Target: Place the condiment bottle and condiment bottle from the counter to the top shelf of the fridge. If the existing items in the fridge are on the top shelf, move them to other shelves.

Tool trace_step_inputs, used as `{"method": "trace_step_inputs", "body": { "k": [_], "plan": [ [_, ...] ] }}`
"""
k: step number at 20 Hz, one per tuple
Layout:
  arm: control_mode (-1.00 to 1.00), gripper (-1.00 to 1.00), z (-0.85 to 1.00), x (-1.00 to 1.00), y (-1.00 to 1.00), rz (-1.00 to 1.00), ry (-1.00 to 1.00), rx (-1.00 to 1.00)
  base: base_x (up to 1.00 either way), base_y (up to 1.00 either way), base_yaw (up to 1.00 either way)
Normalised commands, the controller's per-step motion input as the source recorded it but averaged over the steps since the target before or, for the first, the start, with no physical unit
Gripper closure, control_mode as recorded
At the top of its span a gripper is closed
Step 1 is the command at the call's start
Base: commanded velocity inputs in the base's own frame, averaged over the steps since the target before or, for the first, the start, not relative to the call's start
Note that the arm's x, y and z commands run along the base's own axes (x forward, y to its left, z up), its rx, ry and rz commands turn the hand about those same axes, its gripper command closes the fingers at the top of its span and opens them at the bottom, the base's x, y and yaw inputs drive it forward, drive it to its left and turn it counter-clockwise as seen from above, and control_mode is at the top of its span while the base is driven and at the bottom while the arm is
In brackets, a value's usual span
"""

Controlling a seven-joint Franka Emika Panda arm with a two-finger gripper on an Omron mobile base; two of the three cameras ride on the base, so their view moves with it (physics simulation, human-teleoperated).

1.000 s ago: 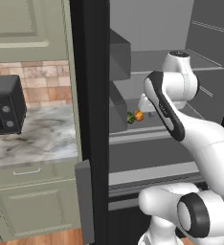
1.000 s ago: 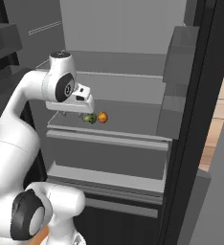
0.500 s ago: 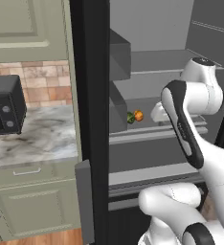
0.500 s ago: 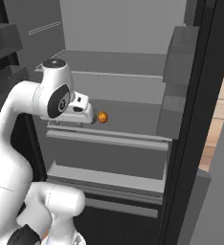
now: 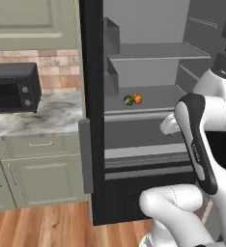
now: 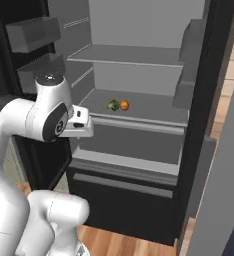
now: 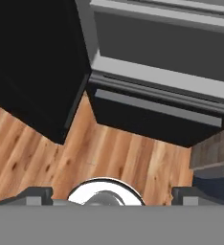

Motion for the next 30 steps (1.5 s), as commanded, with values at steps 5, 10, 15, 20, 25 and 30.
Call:
{"method": "trace_step_inputs", "body": {
  "k": [5,10,15,20,25,30],
  "plan": [
    [1.00,-1.00,0.00,0.00,0.00,0.00,0.00,0.00,-0.97,0.76,0.05],
    [1.00,-1.00,0.00,0.00,0.00,0.00,0.00,0.00,-0.54,1.00,0.00],
    [1.00,-1.00,0.00,0.00,0.00,0.00,0.00,0.00,-0.13,1.00,0.00],
    [1.00,-1.00,0.00,0.00,0.00,0.00,0.00,0.00,0.28,1.00,-0.04],
    [1.00,-1.00,0.00,0.00,0.00,0.00,0.00,0.00,0.71,1.00,-0.09],
    [1.00,-1.00,0.00,0.00,0.00,0.00,0.00,0.00,0.99,0.98,-0.12]
  ]
}}
